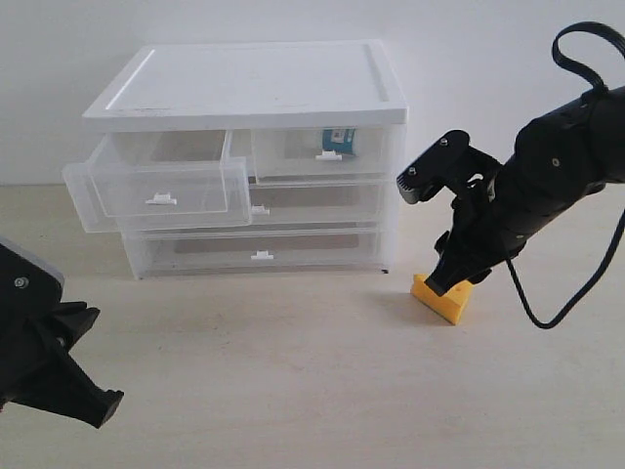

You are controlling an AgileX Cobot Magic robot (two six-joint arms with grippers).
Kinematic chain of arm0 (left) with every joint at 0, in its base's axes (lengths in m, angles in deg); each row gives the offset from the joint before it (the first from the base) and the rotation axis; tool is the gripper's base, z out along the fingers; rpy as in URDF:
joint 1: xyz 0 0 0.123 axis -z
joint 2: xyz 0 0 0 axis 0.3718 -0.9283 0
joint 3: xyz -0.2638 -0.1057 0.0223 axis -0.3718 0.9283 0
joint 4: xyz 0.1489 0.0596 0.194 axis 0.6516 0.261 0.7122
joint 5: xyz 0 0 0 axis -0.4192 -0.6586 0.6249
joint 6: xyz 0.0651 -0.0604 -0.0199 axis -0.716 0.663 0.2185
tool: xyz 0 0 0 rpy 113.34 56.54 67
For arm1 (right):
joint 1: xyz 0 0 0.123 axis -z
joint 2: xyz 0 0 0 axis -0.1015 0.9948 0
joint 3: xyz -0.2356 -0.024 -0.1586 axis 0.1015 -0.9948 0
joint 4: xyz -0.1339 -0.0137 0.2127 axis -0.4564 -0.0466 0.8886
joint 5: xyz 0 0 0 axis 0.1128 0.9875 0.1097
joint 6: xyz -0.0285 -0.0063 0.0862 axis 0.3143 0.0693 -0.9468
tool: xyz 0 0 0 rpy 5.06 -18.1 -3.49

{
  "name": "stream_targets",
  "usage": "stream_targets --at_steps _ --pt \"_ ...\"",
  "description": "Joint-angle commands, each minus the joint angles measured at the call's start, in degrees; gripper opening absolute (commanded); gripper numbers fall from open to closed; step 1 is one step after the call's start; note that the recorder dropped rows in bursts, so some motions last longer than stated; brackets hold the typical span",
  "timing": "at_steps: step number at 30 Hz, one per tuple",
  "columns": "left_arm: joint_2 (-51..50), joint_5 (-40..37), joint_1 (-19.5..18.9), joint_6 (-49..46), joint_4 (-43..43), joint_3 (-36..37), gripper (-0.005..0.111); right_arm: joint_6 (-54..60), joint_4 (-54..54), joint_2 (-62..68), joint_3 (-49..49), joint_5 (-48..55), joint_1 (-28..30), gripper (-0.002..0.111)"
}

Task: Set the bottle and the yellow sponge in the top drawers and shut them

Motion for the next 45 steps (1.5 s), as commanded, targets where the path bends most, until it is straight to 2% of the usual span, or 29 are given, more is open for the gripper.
stream_targets --at_steps 1,6,11,37,45 --pt "0.2 -0.2 -0.1 0.9 0.3 -0.2 0.004 0.7 -0.6 0.0 0.1 -1.1 0.3 0.046" --pt "0.2 -0.2 -0.1 0.9 0.3 -0.2 0.004 0.7 -0.6 0.0 0.1 -2.7 0.3 0.046" --pt "0.2 -0.2 -0.1 0.9 0.3 -0.2 0.004 0.7 -0.6 1.0 0.1 -3.6 0.3 0.061" --pt "0.2 -0.7 -0.1 0.9 0.3 -0.2 0.004 1.5 -0.2 2.9 0.1 -5.6 0.3 0.061" --pt "0.2 -0.7 -0.1 0.9 0.3 -0.2 0.004 1.6 -0.2 7.0 0.1 -6.3 0.3 0.061"
